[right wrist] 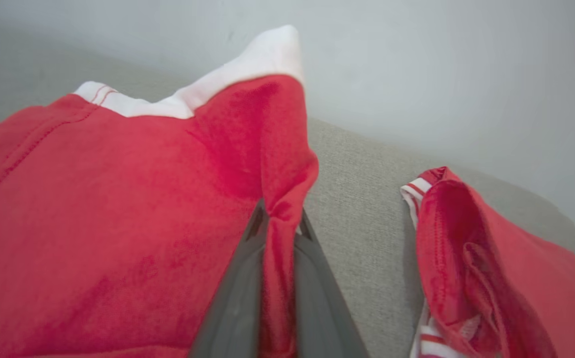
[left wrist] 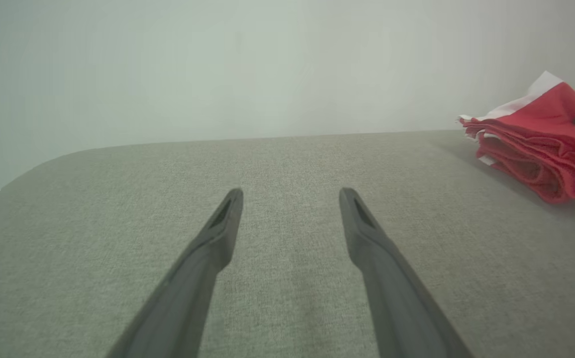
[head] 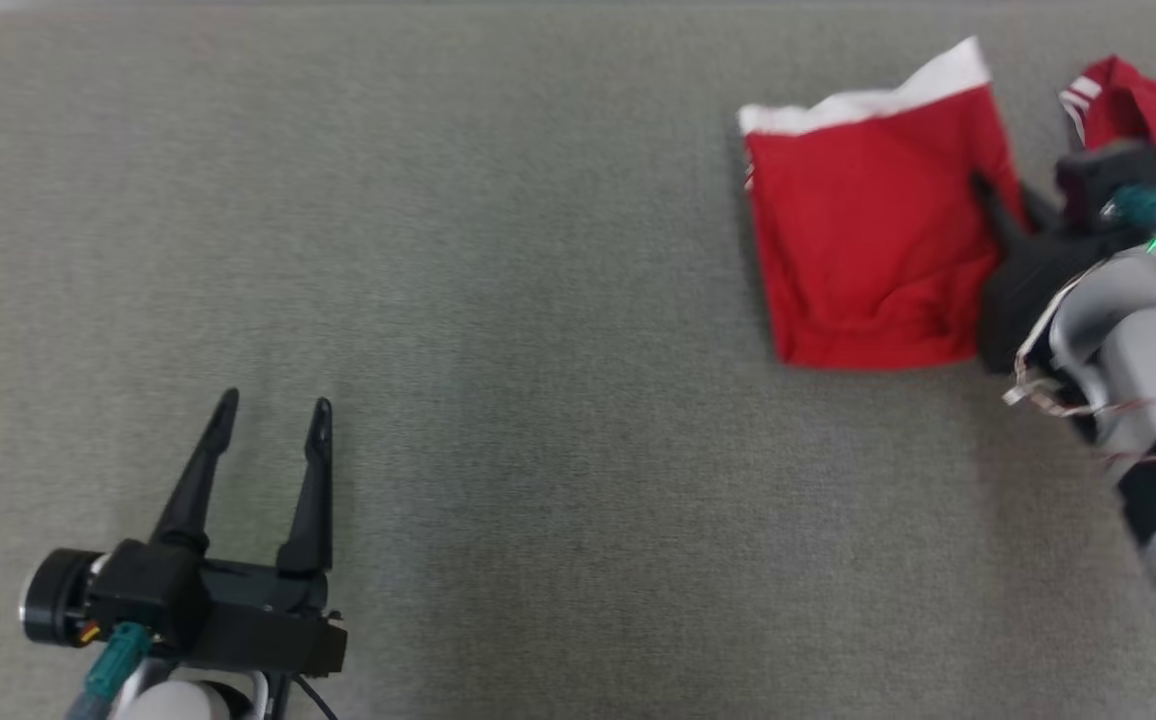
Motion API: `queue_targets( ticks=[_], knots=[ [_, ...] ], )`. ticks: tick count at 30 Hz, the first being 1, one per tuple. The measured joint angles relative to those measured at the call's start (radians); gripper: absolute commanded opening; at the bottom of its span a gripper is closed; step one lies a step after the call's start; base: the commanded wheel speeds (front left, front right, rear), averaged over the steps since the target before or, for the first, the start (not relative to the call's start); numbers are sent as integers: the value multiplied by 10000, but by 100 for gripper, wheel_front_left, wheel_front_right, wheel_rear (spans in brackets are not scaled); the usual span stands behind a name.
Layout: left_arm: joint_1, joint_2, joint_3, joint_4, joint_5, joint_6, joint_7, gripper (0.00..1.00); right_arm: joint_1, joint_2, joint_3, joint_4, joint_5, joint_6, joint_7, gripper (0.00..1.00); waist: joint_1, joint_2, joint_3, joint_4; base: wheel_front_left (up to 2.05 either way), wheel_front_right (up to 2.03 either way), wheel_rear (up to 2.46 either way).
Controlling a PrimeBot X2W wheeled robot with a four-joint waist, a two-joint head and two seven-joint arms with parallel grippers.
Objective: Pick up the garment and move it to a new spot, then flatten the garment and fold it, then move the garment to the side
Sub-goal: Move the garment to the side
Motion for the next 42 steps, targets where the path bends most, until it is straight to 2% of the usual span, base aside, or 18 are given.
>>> queue_targets(
  ticks=[5, 16, 28, 36, 41, 42],
  knots=[
    [-133, 309, 81, -330, 2, 0, 0, 100, -699, -955, 443, -585, 474, 0, 485, 0, 0, 0, 601, -465, 0, 0, 0],
    [-280, 1064, -75, -1175, 123, 0, 0, 100, -1864, -2598, 407, -909, 988, 0, 1208, 0, -1, 0, 1760, -1657, 0, 0, 0],
    [-232, 1505, -121, -2311, 276, 0, 38, 100, -3033, -3221, 648, -318, 474, 2, 1379, 0, -1, 0, 2652, -2373, 0, 0, 0],
    [-181, 1626, -111, -2675, 268, 52, 104, 100, -3533, -3565, 1147, 96, -157, 2, 1237, 0, -3, -2, 2923, -2441, 0, 0, 0],
    [-181, 1636, -125, -2805, 261, 130, 134, 100, -3788, -3561, 1231, 360, -173, 2, 1162, 0, -3, -2, 3066, -2401, 0, 0, 0],
    [-181, 1636, -121, -2823, 261, 169, 134, 100, -3842, -3555, 1233, 430, -178, 2, 1162, 10, -3, -2, 3101, -2397, 0, 0, 0]
  ],
)
